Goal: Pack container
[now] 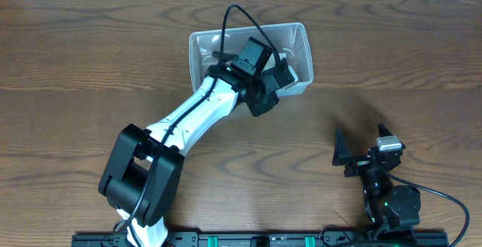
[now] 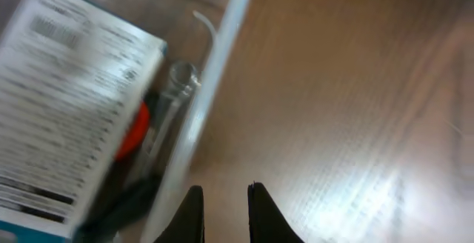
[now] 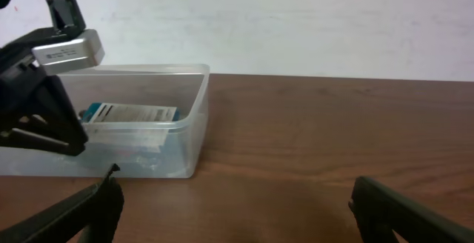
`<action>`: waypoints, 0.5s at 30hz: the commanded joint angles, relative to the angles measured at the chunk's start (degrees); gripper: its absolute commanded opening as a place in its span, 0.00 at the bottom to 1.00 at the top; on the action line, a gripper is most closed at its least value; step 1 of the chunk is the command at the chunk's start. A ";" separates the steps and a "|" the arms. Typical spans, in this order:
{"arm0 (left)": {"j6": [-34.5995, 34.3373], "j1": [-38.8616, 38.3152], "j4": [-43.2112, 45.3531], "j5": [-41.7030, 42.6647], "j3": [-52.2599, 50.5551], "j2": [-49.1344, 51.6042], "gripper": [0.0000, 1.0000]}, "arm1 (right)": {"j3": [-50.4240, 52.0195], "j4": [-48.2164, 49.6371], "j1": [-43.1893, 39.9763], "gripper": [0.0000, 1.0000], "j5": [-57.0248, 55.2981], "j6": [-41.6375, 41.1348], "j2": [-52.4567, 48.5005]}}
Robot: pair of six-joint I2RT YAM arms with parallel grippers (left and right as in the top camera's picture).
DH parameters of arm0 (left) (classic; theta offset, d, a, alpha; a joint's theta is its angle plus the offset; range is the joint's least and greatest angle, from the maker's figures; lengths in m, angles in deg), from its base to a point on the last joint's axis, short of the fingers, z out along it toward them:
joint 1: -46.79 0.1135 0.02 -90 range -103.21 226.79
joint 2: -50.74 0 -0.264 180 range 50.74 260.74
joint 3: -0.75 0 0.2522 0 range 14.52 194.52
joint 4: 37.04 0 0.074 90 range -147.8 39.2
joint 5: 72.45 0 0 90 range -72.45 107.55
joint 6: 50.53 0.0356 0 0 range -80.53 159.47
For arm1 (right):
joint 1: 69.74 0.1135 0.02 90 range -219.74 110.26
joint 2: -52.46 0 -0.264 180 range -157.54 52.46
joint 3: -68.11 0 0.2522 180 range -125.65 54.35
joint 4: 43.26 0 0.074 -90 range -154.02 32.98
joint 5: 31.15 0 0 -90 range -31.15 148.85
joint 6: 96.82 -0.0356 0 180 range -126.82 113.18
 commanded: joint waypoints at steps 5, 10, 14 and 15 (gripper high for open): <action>-7.52 0.72 -3.43 -0.37 3.63 -7.41 0.13 | 0.17 -0.20 0.20 0.99 0.61 0.70 0.52; -13.16 3.85 -3.74 -16.63 3.63 -15.28 0.17 | 0.17 -0.20 0.20 0.99 0.63 0.68 0.52; -13.11 8.17 -5.03 -22.21 3.63 -22.01 0.64 | 0.17 -0.20 0.20 0.99 0.61 0.70 0.52; -13.11 9.29 -5.14 -22.27 3.63 -23.87 0.65 | 0.17 -0.20 0.20 0.99 0.63 0.70 0.52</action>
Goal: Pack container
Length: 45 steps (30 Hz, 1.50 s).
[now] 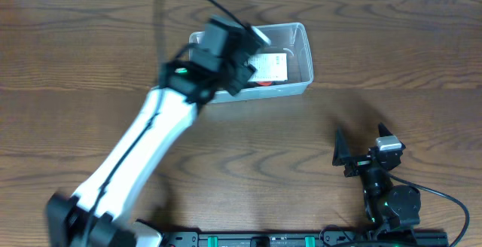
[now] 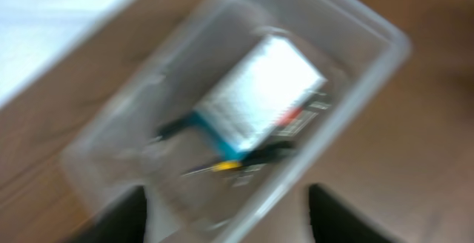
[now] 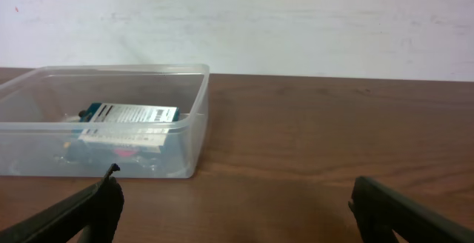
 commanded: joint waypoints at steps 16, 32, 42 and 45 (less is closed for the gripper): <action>-1.88 16.17 0.44 -11.80 1.31 -18.16 0.98 | 0.17 -0.17 0.17 0.99 0.61 0.70 0.50; 10.73 16.44 -2.75 -15.85 1.20 -17.86 0.98 | 0.17 -0.17 0.17 0.99 0.61 0.70 0.50; 4.85 18.49 -2.62 -19.26 1.20 -23.87 0.98 | 0.17 -0.17 0.17 0.99 0.61 0.70 0.50; -0.94 19.89 -3.50 -18.29 1.18 -29.05 0.98 | 0.17 -0.17 0.17 0.99 0.61 0.70 0.50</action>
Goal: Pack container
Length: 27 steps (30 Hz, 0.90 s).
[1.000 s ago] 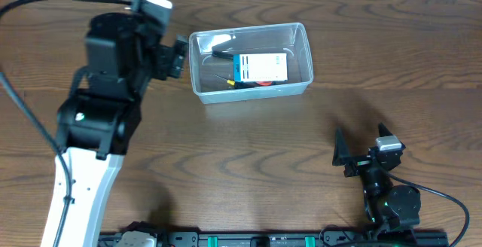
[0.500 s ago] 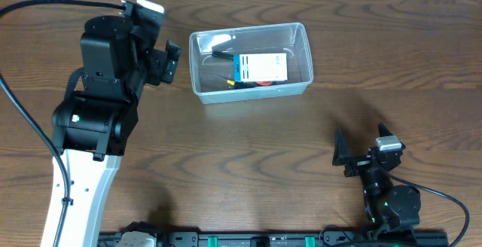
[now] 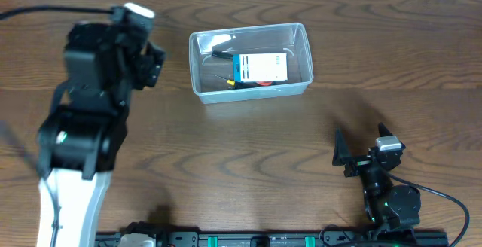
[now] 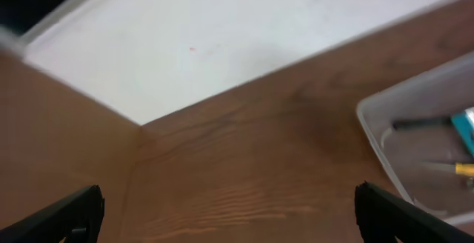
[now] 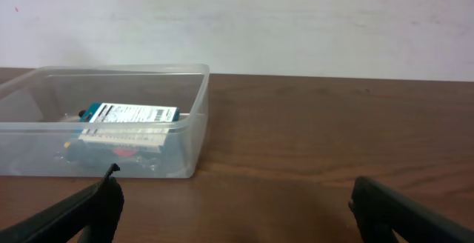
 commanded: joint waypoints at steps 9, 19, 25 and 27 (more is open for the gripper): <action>-14.47 5.33 -4.63 5.11 -5.16 -26.29 0.98 | 0.17 -0.17 0.20 0.99 0.61 0.68 0.52; -26.10 8.41 3.23 10.38 -28.98 -45.51 0.98 | 0.17 -0.17 0.20 0.99 0.61 0.70 0.52; -33.16 8.41 17.73 11.89 -47.45 -53.70 0.98 | 0.17 -0.17 0.20 0.99 0.63 0.70 0.52; -35.56 8.41 22.69 12.44 -52.83 -55.52 0.98 | 0.17 -0.17 0.20 0.99 0.63 0.70 0.52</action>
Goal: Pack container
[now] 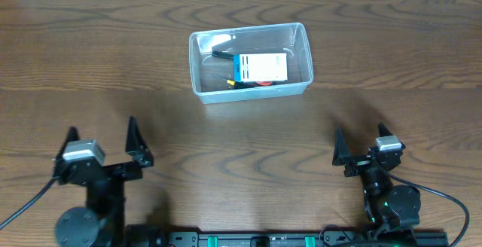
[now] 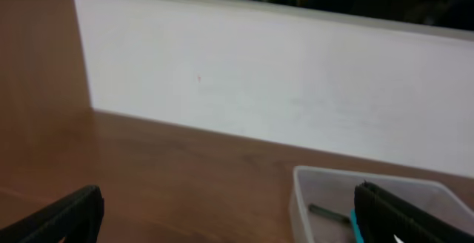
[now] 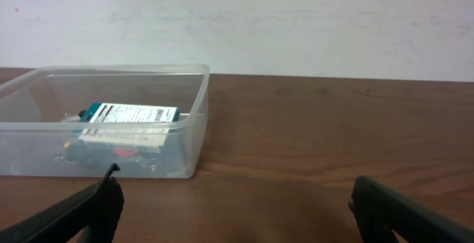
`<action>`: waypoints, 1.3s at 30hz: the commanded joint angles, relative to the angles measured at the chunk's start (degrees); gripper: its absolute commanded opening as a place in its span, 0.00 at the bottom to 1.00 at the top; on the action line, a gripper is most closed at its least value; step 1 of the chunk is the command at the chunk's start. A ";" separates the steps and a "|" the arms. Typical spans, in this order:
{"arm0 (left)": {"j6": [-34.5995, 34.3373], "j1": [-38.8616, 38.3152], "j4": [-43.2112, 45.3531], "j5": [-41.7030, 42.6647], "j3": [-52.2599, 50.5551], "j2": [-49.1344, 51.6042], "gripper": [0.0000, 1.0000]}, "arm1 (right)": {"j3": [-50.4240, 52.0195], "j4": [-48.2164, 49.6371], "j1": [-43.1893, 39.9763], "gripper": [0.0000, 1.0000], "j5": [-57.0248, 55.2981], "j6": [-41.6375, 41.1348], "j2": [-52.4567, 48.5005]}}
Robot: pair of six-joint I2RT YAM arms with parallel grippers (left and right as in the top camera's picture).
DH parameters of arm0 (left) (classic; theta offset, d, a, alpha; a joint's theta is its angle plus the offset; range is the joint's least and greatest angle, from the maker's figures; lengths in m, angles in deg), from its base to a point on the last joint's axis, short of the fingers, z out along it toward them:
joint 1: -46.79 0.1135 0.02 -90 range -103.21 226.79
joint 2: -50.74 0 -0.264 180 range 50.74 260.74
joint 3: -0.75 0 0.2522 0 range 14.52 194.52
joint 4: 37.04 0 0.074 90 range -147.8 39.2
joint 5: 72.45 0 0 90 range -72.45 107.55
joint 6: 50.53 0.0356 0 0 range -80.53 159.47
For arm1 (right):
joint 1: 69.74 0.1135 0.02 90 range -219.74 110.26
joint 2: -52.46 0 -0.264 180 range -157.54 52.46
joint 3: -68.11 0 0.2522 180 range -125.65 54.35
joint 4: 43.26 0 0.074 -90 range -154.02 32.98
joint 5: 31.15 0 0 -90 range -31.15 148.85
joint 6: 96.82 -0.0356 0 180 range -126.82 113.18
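A clear plastic container (image 1: 301,59) stands at the table's far middle, seen too in the right wrist view (image 3: 189,117) and left wrist view (image 2: 311,198). Inside lie a white-and-teal box (image 1: 260,68), a black tool (image 1: 221,53), a yellow-tipped piece and something red (image 1: 263,83). My left gripper (image 1: 100,143) is folded back at the near left, open and empty. My right gripper (image 1: 361,145) rests at the near right, open and empty. Both are well short of the container.
The dark wooden table (image 1: 90,51) runs to a white wall (image 3: 296,21) behind the container. A black rail (image 1: 248,239) with the arm bases runs along the near edge.
My left arm was raised at the table's left, level with the container; now it is folded down at the near left edge with its gripper open. The container and right arm have not moved.
My left gripper was shut at the container's right end, beside the box inside. Then it was open over the container's left part. Later the arm stood off to the left, and now it sits parked at the near left. The right arm stayed parked throughout.
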 commanded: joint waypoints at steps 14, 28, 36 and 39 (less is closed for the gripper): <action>-15.41 0.22 18.40 2.19 -26.43 -6.91 0.98 | 0.15 -0.17 0.20 0.99 0.61 0.70 0.52; -15.41 0.22 18.62 2.19 -31.19 -7.78 0.98 | 0.15 -0.17 0.20 0.99 0.61 0.70 0.52; -15.37 0.22 17.53 2.16 -33.94 -10.03 0.98 | 0.15 -0.17 0.20 0.99 0.61 0.68 0.52; -15.37 0.22 16.81 2.14 -33.94 -10.82 0.98 | 0.15 -0.17 0.20 0.99 0.61 0.68 0.52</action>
